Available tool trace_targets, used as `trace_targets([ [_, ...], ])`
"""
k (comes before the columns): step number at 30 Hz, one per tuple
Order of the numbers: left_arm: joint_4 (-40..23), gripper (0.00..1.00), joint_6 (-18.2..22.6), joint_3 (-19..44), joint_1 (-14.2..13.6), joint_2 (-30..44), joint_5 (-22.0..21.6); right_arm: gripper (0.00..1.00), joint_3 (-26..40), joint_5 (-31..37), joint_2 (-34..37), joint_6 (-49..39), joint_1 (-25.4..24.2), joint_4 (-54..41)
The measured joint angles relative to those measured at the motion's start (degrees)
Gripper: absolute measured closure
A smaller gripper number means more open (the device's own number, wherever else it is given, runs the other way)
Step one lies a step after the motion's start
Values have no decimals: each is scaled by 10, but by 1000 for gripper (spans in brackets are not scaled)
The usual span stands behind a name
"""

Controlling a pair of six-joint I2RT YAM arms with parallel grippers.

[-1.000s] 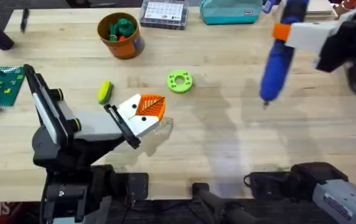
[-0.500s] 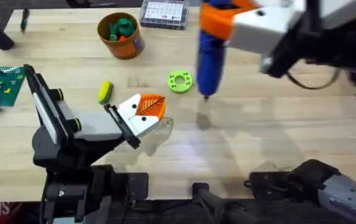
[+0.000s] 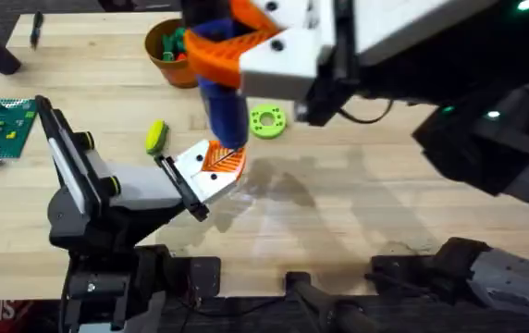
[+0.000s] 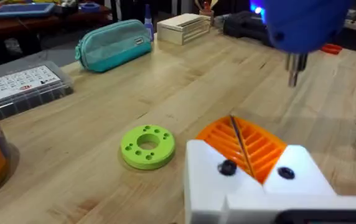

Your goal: Pick up the gripper from the table and insert it into the empty holder that is missing its gripper. Then pick up a screw, insert it into the mounting hole, and use the screwdriver to tighten it. Finally, clean up the table by picking up the vegetable and placing it into the bucket.

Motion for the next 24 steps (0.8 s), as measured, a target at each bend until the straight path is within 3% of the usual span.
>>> trace_targets([
  [7,0,996,0,0,0,0,0,992,-1,-2,11,0,9,76],
  [24,0,996,0,0,0,0,0,992,-1,-19,17,-1,19,101],
])
